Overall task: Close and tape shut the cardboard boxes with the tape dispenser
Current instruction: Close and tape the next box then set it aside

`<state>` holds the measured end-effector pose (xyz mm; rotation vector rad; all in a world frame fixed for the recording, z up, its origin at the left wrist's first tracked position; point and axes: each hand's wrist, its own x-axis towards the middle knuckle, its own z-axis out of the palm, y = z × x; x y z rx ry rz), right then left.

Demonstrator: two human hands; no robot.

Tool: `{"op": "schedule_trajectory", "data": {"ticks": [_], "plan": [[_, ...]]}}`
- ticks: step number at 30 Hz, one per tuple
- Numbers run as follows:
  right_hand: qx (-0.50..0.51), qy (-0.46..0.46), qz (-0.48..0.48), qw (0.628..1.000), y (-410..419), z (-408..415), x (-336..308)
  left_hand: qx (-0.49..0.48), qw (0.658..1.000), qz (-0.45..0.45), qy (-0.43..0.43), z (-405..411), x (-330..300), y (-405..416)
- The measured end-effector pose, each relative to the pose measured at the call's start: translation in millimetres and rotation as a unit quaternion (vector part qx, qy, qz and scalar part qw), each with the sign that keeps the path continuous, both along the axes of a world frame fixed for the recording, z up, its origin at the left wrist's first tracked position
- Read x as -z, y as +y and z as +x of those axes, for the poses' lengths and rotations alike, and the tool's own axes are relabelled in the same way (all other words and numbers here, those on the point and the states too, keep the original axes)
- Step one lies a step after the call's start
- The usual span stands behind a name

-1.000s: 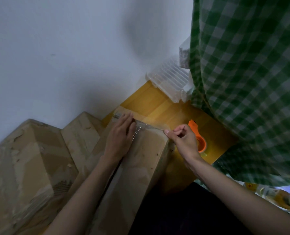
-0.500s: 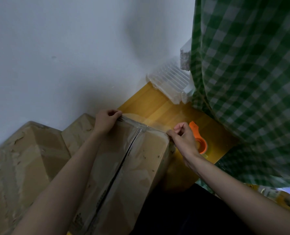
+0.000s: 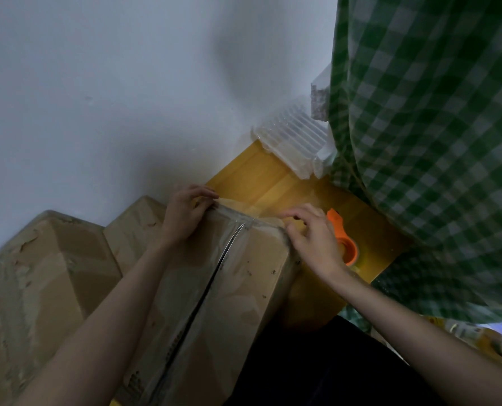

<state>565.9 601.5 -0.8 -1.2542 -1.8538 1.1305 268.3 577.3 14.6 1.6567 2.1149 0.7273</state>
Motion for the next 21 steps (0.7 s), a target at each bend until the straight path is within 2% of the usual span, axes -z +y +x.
{"op": "schedule_trajectory", "data": {"ticks": [1,3,5,8,13,17,21], "plan": [[-0.038,-0.019,0.036,0.998,0,-3,0,0.042,0.998,0.001,0.049,4,0,-3],[-0.105,-0.062,0.067,0.990,-1,-13,-1,0.104,0.992,-0.007,0.078,20,-2,-6],[-0.132,-0.091,0.073,0.984,-2,-25,-4,0.158,0.985,-0.015,0.066,41,-4,-7],[-0.115,-0.106,0.057,0.986,2,-37,-9,0.196,0.980,-0.029,0.037,63,-5,-5],[-0.105,-0.115,-0.015,0.988,14,-32,-10,0.179,0.981,-0.073,0.009,53,-8,5],[-0.089,-0.128,-0.005,0.988,12,-11,-4,0.138,0.984,-0.105,0.033,22,-18,11],[-0.052,-0.101,-0.009,0.994,6,11,0,0.063,0.992,-0.101,0.035,-5,-20,10]]}}
